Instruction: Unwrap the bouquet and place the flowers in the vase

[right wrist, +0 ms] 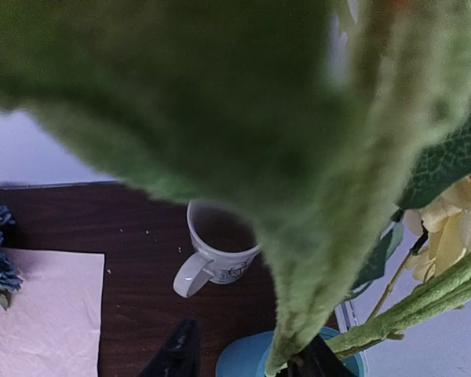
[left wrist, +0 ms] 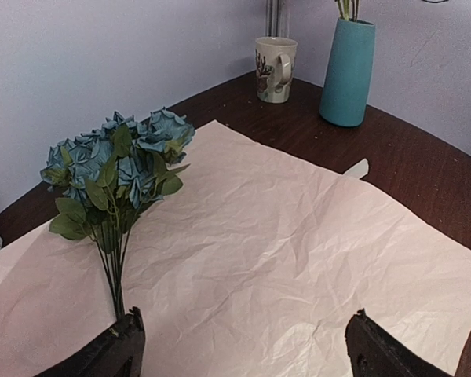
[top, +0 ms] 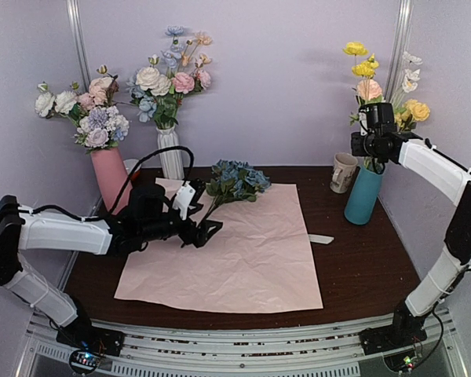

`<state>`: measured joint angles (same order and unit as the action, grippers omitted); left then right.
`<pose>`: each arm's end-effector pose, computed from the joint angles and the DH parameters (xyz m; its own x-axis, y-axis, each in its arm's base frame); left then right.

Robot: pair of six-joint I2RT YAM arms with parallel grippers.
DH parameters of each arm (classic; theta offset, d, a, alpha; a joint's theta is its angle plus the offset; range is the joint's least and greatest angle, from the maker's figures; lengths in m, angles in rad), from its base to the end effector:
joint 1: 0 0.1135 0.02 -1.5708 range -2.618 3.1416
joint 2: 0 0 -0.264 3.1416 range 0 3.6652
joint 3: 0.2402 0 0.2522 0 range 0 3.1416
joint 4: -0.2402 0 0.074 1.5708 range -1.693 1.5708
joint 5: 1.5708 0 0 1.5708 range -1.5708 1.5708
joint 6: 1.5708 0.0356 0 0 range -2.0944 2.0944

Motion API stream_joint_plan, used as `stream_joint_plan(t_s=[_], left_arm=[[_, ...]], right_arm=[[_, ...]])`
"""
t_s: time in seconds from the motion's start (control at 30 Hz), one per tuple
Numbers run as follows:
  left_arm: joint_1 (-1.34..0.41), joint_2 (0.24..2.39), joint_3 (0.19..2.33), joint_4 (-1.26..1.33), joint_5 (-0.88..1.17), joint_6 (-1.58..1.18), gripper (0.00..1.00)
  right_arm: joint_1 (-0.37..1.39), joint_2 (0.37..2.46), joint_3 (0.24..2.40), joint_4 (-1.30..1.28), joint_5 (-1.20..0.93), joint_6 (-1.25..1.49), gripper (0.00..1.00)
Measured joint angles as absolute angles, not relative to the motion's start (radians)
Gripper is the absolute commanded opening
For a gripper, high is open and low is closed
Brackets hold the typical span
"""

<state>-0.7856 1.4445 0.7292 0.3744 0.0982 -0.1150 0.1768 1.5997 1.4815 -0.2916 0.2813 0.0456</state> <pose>0.2196 -0.2246 0.2234 -0.3231 0.1617 -0.9325 0.7370 0.6611 -0.1407 0.3731 0.0566 0.3650 -0.3881 -0.0248 -0.9213 0.0995 0.9927 -0.0687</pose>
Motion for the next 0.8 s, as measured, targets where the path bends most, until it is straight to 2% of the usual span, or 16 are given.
stream_joint_plan(t_s=[0.17,0.3,0.63,0.8], left_arm=[[-0.786,1.462,0.766,0.364,0.093,-0.121,0.91],[-0.786,1.479,0.807,0.327,0.072,-0.124,0.92],[-0.779,1.576,0.963,0.119,0.007,-0.137,0.88],[-0.761,1.64,1.061,-0.014,0.0,-0.134,0.86]], right_arm=[[0.177,1.596,1.487,-0.338,0.278,0.059,0.64],[0.177,1.576,1.488,-0.364,0.27,0.064,0.74],[0.177,1.495,1.505,-0.431,0.212,0.113,0.88],[0.179,1.413,1.463,-0.432,0.166,0.184,0.91]])
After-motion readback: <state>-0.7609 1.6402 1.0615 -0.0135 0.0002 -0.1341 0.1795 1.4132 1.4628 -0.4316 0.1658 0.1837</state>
